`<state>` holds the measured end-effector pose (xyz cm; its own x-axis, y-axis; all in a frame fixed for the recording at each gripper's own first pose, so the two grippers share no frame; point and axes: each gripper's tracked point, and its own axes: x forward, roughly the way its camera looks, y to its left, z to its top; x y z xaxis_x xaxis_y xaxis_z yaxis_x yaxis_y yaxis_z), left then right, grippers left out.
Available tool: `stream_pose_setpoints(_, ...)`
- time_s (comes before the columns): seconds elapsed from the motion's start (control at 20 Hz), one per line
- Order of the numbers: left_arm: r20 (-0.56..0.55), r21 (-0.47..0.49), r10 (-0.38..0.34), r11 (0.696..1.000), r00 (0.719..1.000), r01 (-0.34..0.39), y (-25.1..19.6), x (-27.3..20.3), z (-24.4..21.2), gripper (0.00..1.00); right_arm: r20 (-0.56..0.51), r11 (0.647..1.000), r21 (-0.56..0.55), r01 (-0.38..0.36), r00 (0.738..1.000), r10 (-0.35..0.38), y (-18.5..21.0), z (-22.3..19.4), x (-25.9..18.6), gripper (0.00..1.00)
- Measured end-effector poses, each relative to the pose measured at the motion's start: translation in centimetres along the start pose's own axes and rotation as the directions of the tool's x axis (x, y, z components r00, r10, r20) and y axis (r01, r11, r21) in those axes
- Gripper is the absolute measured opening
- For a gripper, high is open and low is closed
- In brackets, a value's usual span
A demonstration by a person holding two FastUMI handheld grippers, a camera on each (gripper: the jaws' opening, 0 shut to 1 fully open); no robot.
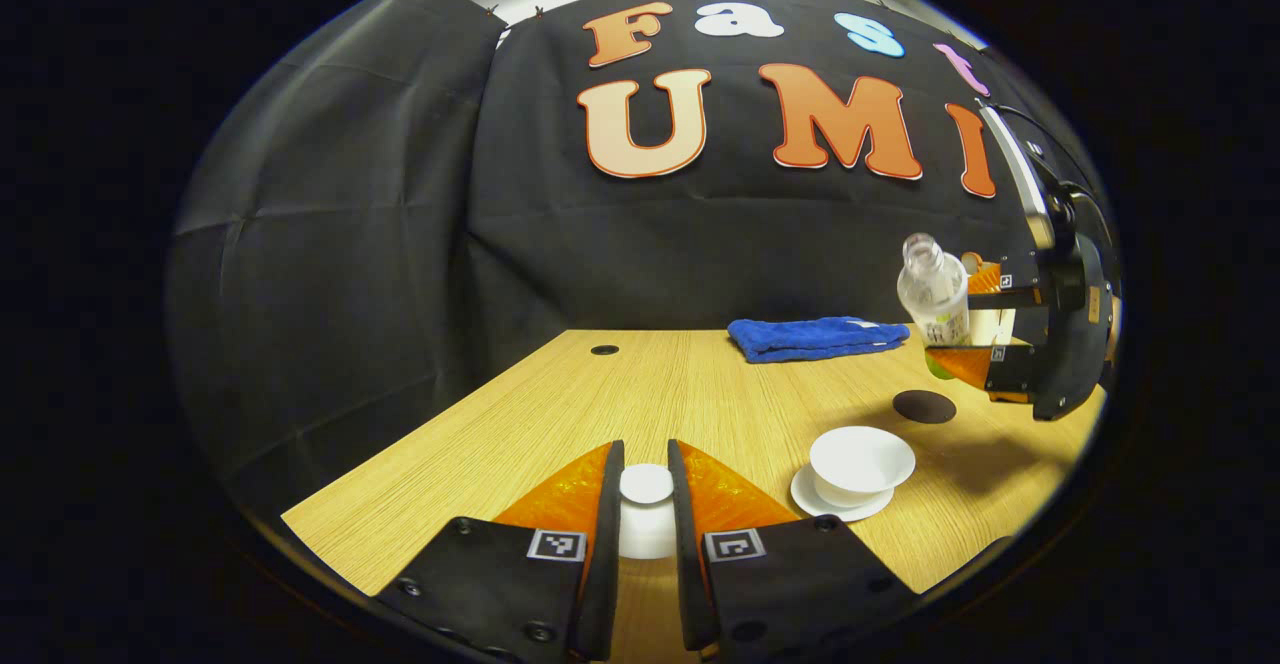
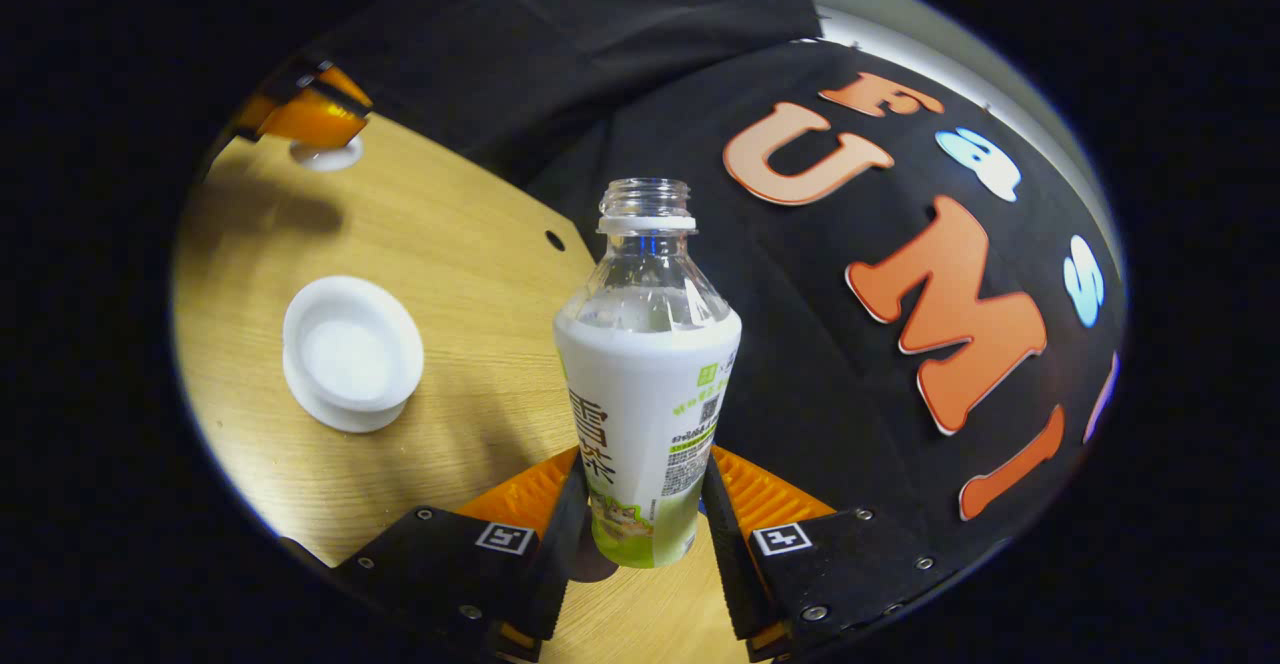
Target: Open the teacup lid with one hand, grasp the water bottle and pour water into the teacup with the other hand; after pouring, place the water bottle on the coaster and then close the teacup lid.
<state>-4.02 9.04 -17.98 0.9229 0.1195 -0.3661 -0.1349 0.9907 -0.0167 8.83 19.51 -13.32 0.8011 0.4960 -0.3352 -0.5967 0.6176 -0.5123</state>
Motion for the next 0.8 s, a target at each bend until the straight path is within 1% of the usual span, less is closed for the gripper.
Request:
stream_pose_setpoints(0.1, 0.003, 0.001, -0.008, 1.0, 1.0, 0.008, -0.4, 0.1, 0.1, 0.29, -0.012, 0.99, 0.137, 0.026, 1.0, -0.025, -2.1, -0.7, 0.6, 0.65)
stream_pose_setpoints(0.15, 0.003, 0.002, -0.01, 1.0, 1.0, 0.01, -0.4, 0.1, 0.2, 0.29, -0.02, 0.979, 0.2, 0.036, 0.999, -0.033, -2.9, -1.0, 0.8, 0.65)
stream_pose_setpoints(0.2, 0.005, 0.003, -0.01, 1.0, 1.0, 0.01, -0.5, 0.1, 0.3, 0.26, -0.026, 0.964, 0.263, 0.046, 0.999, -0.041, -3.7, -1.4, 1.0, 0.65)
stream_pose_setpoints(0.25, 0.006, 0.001, -0.01, 1.0, 1.0, 0.01, -0.6, 0.2, 0.3, 0.29, -0.028, 0.944, 0.328, 0.041, 0.999, -0.034, -4.1, -1.7, 1.1, 0.65)
stream_pose_setpoints(0.35, 0.002, -0.008, -0.013, 1.0, 1.0, 0.013, -0.8, 0.2, 0.3, 0.29, -0.028, 0.892, 0.451, 0.017, 1.0, -0.005, -4.5, -2.6, 1.5, 0.65)
stream_pose_setpoints(0.45, -0.001, -0.016, -0.017, 1.0, 1.0, 0.017, -1.2, 0.4, 0.1, 0.29, -0.032, 0.836, 0.549, -0.001, 0.999, 0.022, -4.0, -3.1, 2.2, 0.65)
stream_pose_setpoints(0.65, 0.0, -0.011, -0.021, 1.0, 1.0, 0.021, -1.6, 0.6, 0.2, 0.29, -0.059, 0.741, 0.672, -0.009, 0.996, 0.066, -2.6, -4.9, 3.5, 0.65)
stream_pose_setpoints(0.7, -0.001, -0.009, -0.023, 1.0, 1.0, 0.023, -1.8, 0.7, 0.2, 0.29, -0.068, 0.721, 0.693, -0.009, 0.995, 0.078, -2.0, -5.7, 3.9, 0.65)
stream_pose_setpoints(0.75, -0.002, -0.009, -0.027, 1.0, 1.0, 0.027, -2.0, 0.7, 0.2, 0.26, -0.079, 0.706, 0.708, -0.003, 0.993, 0.083, -1.7, -6.3, 4.3, 0.65)
stream_pose_setpoints(0.8, -0.004, -0.01, -0.03, 1.0, 1.0, 0.03, -2.2, 0.9, 0.0, 0.29, -0.089, 0.694, 0.72, 0.002, 0.992, 0.089, -1.2, -6.7, 4.5, 0.65)
